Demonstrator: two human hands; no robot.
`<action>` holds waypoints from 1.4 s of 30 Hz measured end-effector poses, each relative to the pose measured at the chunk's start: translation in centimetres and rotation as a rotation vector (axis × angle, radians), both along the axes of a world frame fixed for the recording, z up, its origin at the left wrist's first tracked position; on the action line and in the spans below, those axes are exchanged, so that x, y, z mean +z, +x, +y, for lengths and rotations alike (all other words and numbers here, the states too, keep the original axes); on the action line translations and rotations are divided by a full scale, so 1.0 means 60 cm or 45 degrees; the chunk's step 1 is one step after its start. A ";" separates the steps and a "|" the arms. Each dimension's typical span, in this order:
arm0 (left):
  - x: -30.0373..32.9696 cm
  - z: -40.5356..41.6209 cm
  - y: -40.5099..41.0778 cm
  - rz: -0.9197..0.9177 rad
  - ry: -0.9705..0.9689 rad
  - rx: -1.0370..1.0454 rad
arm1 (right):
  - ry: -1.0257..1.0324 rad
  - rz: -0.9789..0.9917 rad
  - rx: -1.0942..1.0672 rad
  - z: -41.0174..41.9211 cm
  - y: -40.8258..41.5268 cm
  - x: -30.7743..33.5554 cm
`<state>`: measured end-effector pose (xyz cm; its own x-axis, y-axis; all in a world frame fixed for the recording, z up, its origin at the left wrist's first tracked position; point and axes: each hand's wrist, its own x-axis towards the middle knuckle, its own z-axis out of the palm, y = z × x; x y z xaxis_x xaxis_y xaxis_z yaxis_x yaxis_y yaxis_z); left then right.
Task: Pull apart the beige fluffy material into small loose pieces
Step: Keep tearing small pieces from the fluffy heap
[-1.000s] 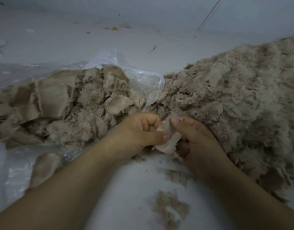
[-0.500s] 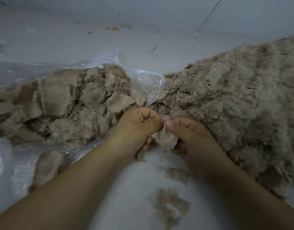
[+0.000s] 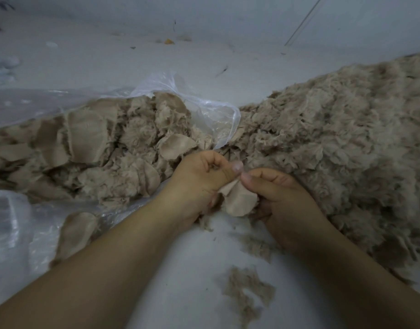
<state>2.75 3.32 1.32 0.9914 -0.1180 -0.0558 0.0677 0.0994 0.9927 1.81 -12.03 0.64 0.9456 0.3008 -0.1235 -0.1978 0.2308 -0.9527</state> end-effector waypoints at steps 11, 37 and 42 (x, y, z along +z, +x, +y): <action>0.026 0.031 -0.012 0.037 0.351 -0.716 | 0.221 0.073 -0.143 -0.001 0.002 0.001; 0.011 0.027 -0.016 0.182 0.495 -1.157 | 0.252 -0.031 -0.054 0.003 0.004 -0.002; 0.018 0.029 -0.012 0.152 0.325 -0.864 | 0.234 -0.034 -0.033 0.001 0.004 -0.003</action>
<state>2.05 5.06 2.38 0.6901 -0.6729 -0.2665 0.1413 -0.2359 0.9614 2.04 -11.97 0.46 0.9556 0.2915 -0.0438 -0.1651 0.4062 -0.8988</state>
